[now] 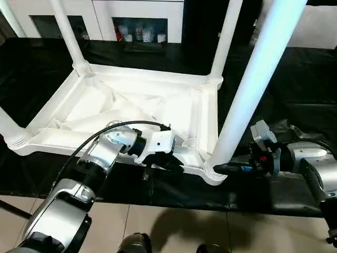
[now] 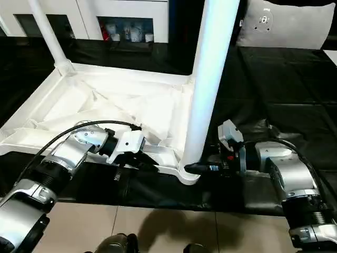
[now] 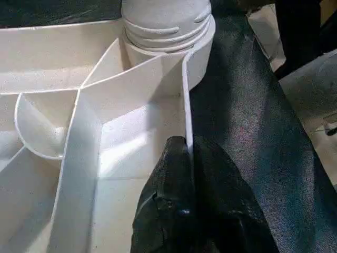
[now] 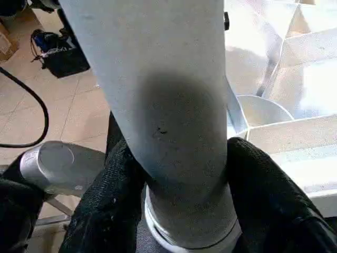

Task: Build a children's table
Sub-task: Rotate leg to tighten

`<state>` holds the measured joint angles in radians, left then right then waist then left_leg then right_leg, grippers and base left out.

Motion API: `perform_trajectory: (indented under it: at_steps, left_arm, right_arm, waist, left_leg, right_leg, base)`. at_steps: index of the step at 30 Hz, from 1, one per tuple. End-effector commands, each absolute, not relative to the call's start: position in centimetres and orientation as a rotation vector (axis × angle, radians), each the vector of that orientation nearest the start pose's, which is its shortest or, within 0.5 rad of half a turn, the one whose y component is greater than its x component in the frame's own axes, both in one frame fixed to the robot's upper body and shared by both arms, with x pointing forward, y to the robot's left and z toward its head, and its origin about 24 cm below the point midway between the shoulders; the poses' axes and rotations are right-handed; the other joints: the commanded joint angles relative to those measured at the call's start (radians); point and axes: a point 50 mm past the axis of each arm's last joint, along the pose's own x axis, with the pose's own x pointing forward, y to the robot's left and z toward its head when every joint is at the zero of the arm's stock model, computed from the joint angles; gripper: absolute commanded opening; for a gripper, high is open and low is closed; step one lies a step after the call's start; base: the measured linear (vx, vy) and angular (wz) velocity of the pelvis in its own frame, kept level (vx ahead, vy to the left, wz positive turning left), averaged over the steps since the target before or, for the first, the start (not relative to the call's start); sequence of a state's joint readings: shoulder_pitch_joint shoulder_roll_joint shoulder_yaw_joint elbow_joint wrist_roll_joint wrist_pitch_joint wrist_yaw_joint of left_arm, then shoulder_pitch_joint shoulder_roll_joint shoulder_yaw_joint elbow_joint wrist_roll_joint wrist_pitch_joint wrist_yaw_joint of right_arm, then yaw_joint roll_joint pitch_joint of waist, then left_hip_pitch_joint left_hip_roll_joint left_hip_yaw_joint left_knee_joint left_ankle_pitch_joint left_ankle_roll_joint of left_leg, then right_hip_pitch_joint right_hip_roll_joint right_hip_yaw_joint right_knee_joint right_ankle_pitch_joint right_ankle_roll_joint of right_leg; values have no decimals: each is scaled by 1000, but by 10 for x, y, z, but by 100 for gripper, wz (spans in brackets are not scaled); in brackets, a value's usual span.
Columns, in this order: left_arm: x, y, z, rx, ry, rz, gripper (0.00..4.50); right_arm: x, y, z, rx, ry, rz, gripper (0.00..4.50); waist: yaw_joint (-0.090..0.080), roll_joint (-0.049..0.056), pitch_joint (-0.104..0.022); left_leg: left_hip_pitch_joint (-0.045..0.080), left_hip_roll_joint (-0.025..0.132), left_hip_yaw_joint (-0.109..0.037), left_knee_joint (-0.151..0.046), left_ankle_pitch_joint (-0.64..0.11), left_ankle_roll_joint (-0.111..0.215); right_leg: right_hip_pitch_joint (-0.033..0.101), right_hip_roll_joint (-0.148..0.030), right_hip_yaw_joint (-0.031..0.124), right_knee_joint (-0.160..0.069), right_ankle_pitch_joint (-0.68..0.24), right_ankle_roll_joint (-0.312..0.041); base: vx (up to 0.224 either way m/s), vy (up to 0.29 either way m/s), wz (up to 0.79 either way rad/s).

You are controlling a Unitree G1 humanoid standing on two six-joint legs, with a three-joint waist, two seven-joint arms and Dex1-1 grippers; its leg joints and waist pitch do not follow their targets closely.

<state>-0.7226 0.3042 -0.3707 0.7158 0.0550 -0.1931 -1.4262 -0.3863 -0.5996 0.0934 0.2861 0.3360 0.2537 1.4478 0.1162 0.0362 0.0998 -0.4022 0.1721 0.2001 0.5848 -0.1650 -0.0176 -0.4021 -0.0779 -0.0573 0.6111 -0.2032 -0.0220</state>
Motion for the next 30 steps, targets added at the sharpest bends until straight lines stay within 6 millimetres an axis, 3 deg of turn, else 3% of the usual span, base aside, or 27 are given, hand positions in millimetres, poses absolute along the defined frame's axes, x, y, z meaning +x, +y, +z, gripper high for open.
perform_trajectory:
  at_steps: [1,5,8,9,10,11,12,14,15,18,22,25,26,27,30]
  left_arm:
    - [309,90,63,625,317,-1779,0]
    - [316,85,64,566,330,-1659,0]
    - [317,84,65,545,330,-1627,0]
    - [321,79,66,516,335,-1560,0]
    - [324,75,66,509,340,-1513,0]
    - [325,74,66,509,341,-1506,0]
    - [329,65,68,475,347,-1428,0]
    - [332,56,70,435,349,-1376,0]
    - [334,51,71,420,345,-1354,0]
    - [338,39,73,392,347,-1282,0]
    - [343,10,82,339,313,-1149,0]
    - [341,6,83,344,311,-1147,0]
    - [341,6,83,345,311,-1146,0]
    - [341,6,82,351,316,-1146,0]
    - [342,13,78,381,328,-1133,0]
  right_arm:
    - [276,-199,88,-74,318,1432,202]
    - [276,-191,82,-7,320,1346,201]
    - [278,-189,80,4,330,1304,201]
    - [284,-186,73,6,360,1181,201]
    - [291,-183,70,-7,364,1086,201]
    - [292,-183,69,-10,365,1071,201]
    - [301,-178,65,-20,367,930,201]
    - [308,-174,63,-18,370,833,200]
    - [312,-172,62,-7,375,787,198]
    - [322,-168,60,30,395,628,196]
    - [341,-163,56,116,410,332,196]
    - [343,-161,59,70,383,328,196]
    - [343,-161,59,66,376,334,230]
    - [344,-160,62,50,347,361,251]
    - [342,-161,66,65,315,375,271]
  waist:
    - [-1,-11,-75]
    - [-2,-14,-75]
    - [-5,-12,-70]
    - [-7,-11,-67]
    - [-9,-13,-65]
    - [-16,-11,-59]
    - [-25,-15,-58]
    - [-41,-15,-55]
    - [-47,-15,-58]
    - [-60,-16,-60]
    - [-67,-17,-66]
    - [-66,-19,-74]
    - [-65,-16,-75]
    - [-64,-17,-76]
    - [-59,-14,-73]
  left_leg:
    - [30,73,-31,-60,-149,119]
    - [30,74,-30,-60,-136,121]
    - [31,71,-31,-63,-177,102]
    - [32,71,-32,-67,-209,76]
    - [34,71,-32,-70,-219,67]
    - [36,71,-36,-76,-259,42]
    - [35,68,-42,-80,-292,18]
    - [35,65,-48,-86,-327,-17]
    - [40,64,-48,-85,-335,-21]
    - [38,59,-40,-81,-303,-2]
    - [37,57,-38,-76,-265,4]
    - [27,54,-33,-69,-175,43]
    - [27,53,-32,-68,-160,52]
    - [25,51,-30,-64,-132,82]
    - [27,53,-29,-64,-128,102]
  right_leg:
    - [49,-86,44,-64,-46,-289]
    - [49,-85,45,-63,-41,-289]
    - [45,-87,44,-73,-130,-277]
    - [43,-88,46,-79,-212,-257]
    - [42,-86,46,-83,-234,-251]
    - [37,-88,46,-89,-303,-236]
    - [43,-93,45,-95,-376,-213]
    - [42,-91,42,-98,-448,-183]
    - [38,-92,45,-102,-445,-176]
    - [35,-85,48,-101,-357,-197]
    - [39,-86,47,-101,-326,-203]
    - [47,-82,47,-90,-177,-213]
    - [48,-82,47,-88,-148,-218]
    - [51,-81,45,-83,-83,-234]
    - [52,-81,43,-85,-82,-246]
  base:
    - [0,0,0]
    - [0,0,0]
    - [0,0,0]
    - [0,0,0]
    - [0,0,0]
    - [0,0,0]
    - [0,0,0]
    - [0,0,0]
    - [0,0,0]
    - [0,0,0]
    - [0,0,0]
    - [0,0,0]
    - [0,0,0]
    - [0,0,0]
    - [0,0,0]
